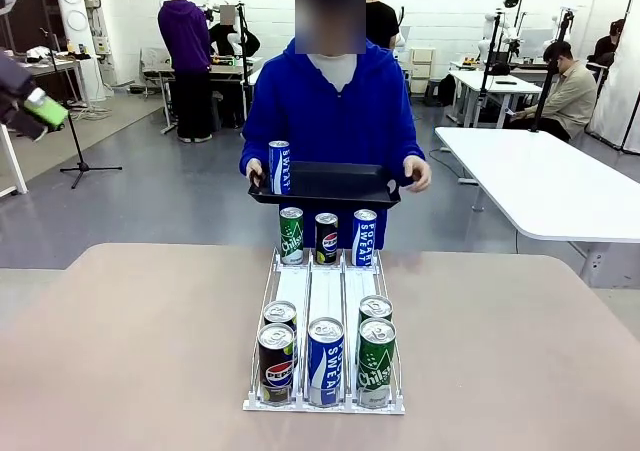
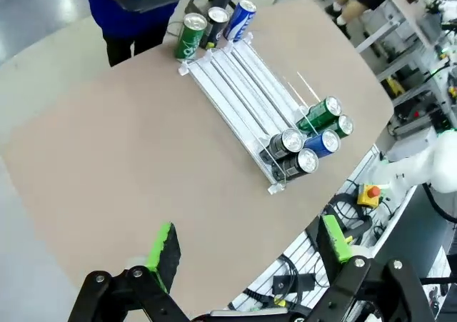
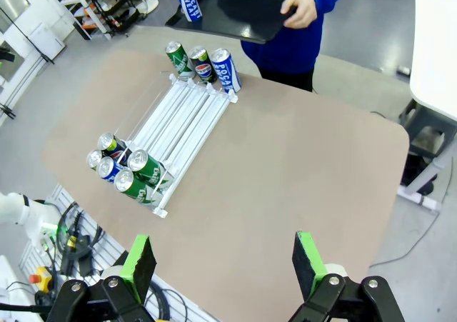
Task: Retrieve and hand over the desired beverage to the person.
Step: Pick up another can of the same type that the person held from the Automatic Can Dispenser.
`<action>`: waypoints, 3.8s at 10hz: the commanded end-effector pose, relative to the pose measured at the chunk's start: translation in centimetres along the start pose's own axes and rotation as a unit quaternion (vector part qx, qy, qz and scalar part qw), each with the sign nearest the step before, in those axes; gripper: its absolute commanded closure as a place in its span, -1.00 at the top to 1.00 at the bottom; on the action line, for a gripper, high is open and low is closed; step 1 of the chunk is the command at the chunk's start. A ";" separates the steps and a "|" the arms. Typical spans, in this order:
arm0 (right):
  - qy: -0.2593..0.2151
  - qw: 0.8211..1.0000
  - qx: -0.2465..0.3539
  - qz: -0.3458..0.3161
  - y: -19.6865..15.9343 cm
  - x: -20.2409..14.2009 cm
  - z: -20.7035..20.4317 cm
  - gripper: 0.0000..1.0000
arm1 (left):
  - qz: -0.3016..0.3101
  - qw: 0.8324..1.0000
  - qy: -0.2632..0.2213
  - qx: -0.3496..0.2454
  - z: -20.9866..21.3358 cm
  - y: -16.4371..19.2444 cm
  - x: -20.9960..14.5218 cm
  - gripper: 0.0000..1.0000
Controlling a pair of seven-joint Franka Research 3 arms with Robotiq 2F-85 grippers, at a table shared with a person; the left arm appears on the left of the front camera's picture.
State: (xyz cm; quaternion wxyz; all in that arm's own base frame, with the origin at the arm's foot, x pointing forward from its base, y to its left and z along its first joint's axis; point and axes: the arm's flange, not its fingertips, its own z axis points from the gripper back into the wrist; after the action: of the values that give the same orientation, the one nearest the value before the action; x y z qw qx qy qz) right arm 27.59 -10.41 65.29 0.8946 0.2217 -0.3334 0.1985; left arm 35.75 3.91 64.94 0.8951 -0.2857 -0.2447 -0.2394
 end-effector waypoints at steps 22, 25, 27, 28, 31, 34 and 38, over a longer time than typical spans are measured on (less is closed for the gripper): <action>-0.002 1.000 0.008 0.004 0.1 0.0 -0.1 1.00 | -0.003 1.000 -0.010 -0.010 0.0 0.6 -1.1 1.00; -0.002 1.000 0.008 0.004 0.1 0.0 -0.1 1.00 | -0.003 1.000 -0.010 -0.010 0.0 0.6 -1.1 1.00; -0.002 1.000 0.008 0.004 0.1 0.0 -0.1 1.00 | -0.003 1.000 -0.010 -0.010 0.0 0.6 -1.1 1.00; -0.002 1.000 0.008 0.004 0.1 0.0 -0.1 1.00 | -0.003 1.000 -0.010 -0.010 0.0 0.6 -1.1 1.00; -0.002 1.000 0.008 0.004 0.1 0.0 -0.1 1.00 | -0.003 1.000 -0.010 -0.010 0.0 0.6 -1.1 1.00; -0.002 1.000 0.008 0.004 0.1 0.0 -0.1 1.00 | -0.003 1.000 -0.010 -0.010 0.0 0.6 -1.1 1.00; -0.002 1.000 0.008 0.004 0.1 0.0 -0.1 1.00 | -0.003 1.000 -0.010 -0.010 0.0 0.6 -1.1 1.00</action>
State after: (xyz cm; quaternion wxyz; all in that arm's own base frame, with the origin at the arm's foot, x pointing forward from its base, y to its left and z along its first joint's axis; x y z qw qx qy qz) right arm 27.59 -10.41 65.29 0.8946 0.2217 -0.3334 0.1985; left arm 35.26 4.54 63.88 0.8898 -0.2962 -0.2515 -0.2392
